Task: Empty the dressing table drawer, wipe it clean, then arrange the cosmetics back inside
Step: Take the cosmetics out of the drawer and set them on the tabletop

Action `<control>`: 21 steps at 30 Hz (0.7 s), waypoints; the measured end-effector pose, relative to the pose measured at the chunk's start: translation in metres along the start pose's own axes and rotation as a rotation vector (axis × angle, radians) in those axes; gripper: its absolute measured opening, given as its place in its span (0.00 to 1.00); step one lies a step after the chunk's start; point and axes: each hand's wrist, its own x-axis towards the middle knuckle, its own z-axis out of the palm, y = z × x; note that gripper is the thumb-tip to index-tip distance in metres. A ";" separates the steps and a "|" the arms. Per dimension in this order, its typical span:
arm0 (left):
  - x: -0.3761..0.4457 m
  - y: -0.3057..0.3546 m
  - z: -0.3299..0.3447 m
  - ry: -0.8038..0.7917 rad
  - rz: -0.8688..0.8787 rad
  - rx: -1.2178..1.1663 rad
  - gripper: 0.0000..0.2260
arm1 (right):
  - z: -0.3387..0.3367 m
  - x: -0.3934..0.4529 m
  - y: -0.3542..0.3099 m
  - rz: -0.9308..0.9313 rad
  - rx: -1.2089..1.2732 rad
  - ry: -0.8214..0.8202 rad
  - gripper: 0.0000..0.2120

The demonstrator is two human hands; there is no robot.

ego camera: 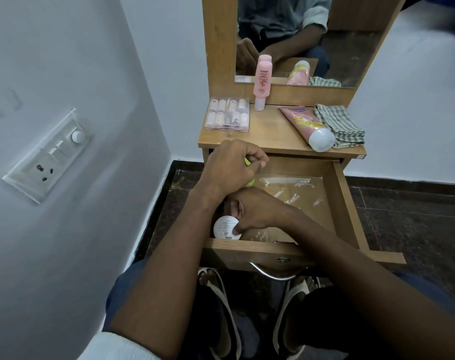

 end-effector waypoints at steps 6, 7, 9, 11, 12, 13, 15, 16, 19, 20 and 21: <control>0.000 0.001 -0.003 0.005 -0.011 -0.019 0.04 | -0.002 -0.001 -0.003 0.023 0.015 -0.042 0.16; 0.000 0.000 -0.003 0.005 -0.019 -0.020 0.04 | -0.001 -0.001 -0.003 0.026 -0.004 -0.057 0.17; 0.001 -0.001 -0.003 0.016 -0.020 -0.008 0.04 | 0.005 0.001 -0.003 0.030 -0.020 -0.085 0.20; 0.001 -0.001 -0.002 0.014 -0.019 -0.010 0.04 | 0.005 0.000 -0.003 0.027 -0.019 -0.080 0.22; 0.001 -0.001 -0.001 0.007 -0.021 -0.018 0.04 | 0.004 -0.002 -0.004 0.020 -0.005 -0.070 0.22; 0.001 0.000 0.000 0.005 -0.018 -0.016 0.04 | 0.001 -0.004 -0.005 0.023 0.022 -0.062 0.21; 0.001 0.002 0.001 0.009 -0.006 0.004 0.04 | -0.003 -0.006 -0.006 0.015 0.103 -0.067 0.20; 0.001 0.003 0.001 0.005 -0.005 0.005 0.04 | -0.003 -0.007 -0.006 0.009 0.153 -0.093 0.17; 0.003 0.000 0.002 0.004 -0.013 -0.005 0.04 | -0.005 -0.009 -0.005 0.055 0.310 -0.152 0.13; 0.004 -0.001 0.002 0.021 -0.012 -0.009 0.04 | -0.009 -0.010 -0.003 0.079 0.351 -0.142 0.12; 0.006 -0.003 0.001 0.043 -0.010 -0.018 0.05 | -0.014 -0.013 0.000 0.103 0.387 -0.121 0.11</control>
